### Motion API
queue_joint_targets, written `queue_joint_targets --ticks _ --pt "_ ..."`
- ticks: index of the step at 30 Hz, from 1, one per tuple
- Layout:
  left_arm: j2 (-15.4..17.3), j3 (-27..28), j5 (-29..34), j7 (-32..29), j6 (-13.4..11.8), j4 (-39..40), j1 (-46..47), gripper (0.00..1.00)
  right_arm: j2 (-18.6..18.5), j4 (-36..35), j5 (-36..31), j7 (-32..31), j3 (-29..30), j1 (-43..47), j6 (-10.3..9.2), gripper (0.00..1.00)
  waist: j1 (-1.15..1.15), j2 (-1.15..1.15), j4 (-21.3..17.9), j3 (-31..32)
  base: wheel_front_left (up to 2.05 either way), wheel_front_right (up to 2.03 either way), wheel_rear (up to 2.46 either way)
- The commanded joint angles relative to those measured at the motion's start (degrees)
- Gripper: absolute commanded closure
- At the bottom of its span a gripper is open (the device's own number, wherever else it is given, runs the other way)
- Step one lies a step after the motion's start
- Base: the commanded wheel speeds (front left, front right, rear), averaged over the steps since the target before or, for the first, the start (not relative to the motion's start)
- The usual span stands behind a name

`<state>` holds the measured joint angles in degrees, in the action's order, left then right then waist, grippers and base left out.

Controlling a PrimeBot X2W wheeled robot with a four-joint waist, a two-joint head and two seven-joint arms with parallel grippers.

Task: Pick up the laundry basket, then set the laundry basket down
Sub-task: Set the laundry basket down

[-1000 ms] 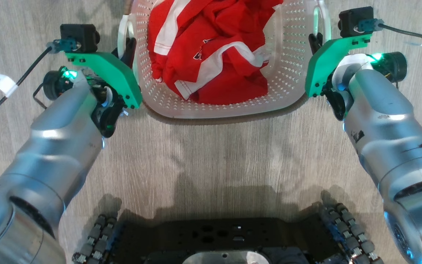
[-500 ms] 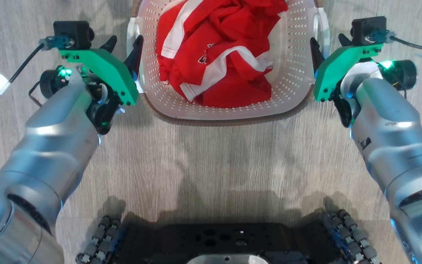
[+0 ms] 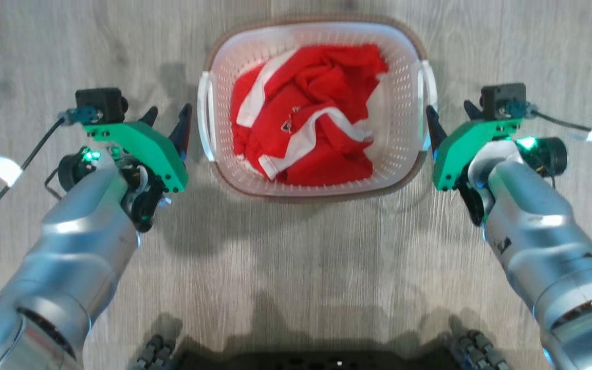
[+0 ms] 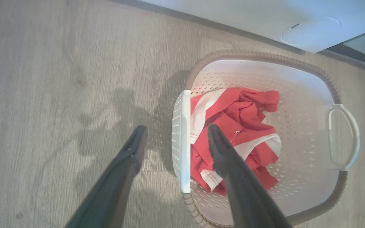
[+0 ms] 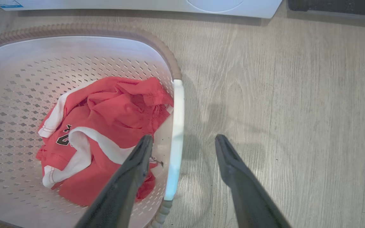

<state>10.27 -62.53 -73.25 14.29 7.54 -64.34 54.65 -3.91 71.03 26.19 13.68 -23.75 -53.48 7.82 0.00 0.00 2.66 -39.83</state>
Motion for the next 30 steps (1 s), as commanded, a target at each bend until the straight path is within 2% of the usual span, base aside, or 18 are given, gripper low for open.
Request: queue_joint_targets --ticks 1,6,14,15,22,30 --pt "2.17 3.17 2.01 0.7 -0.05 0.47 -1.02 0.0 1.02 -0.67 0.03 0.94 -0.42 3.0 -0.33 0.0 0.0 0.0 0.42 4.15 0.0 0.0 0.0" --pt "2.44 9.71 7.95 0.7 -0.1 2.18 -4.98 0.0 1.02 -1.67 -1.08 1.27 1.36 5.16 -0.33 0.0 0.0 0.0 0.69 8.62 0.0 0.0 0.0" --pt "2.65 21.38 19.36 0.7 -2.69 9.01 -12.62 0.0 0.65 -8.88 -5.48 1.3 8.27 11.65 -0.33 0.0 0.0 0.0 1.04 15.46 0.0 0.0 0.0" --pt "2.65 21.38 19.36 0.7 -2.69 9.01 -12.62 0.0 0.65 -8.88 -5.48 1.3 8.27 11.65 -0.33 0.0 0.0 0.0 1.04 15.46 0.0 0.0 0.0" --pt "3.03 31.6 29.03 0.71 -4.76 18.57 -20.54 0.0 0.87 -16.49 -9.18 1.31 14.12 18.02 -0.33 0.0 0.0 0.0 0.71 21.16 0.0 0.0 0.0" --pt "3.05 38.66 37.77 0.71 -6.0 29.15 -27.77 0.0 1.0 -25.74 -11.36 1.31 17.74 23.59 -0.33 0.0 0.0 0.0 0.51 26.1 0.0 0.0 0.0"
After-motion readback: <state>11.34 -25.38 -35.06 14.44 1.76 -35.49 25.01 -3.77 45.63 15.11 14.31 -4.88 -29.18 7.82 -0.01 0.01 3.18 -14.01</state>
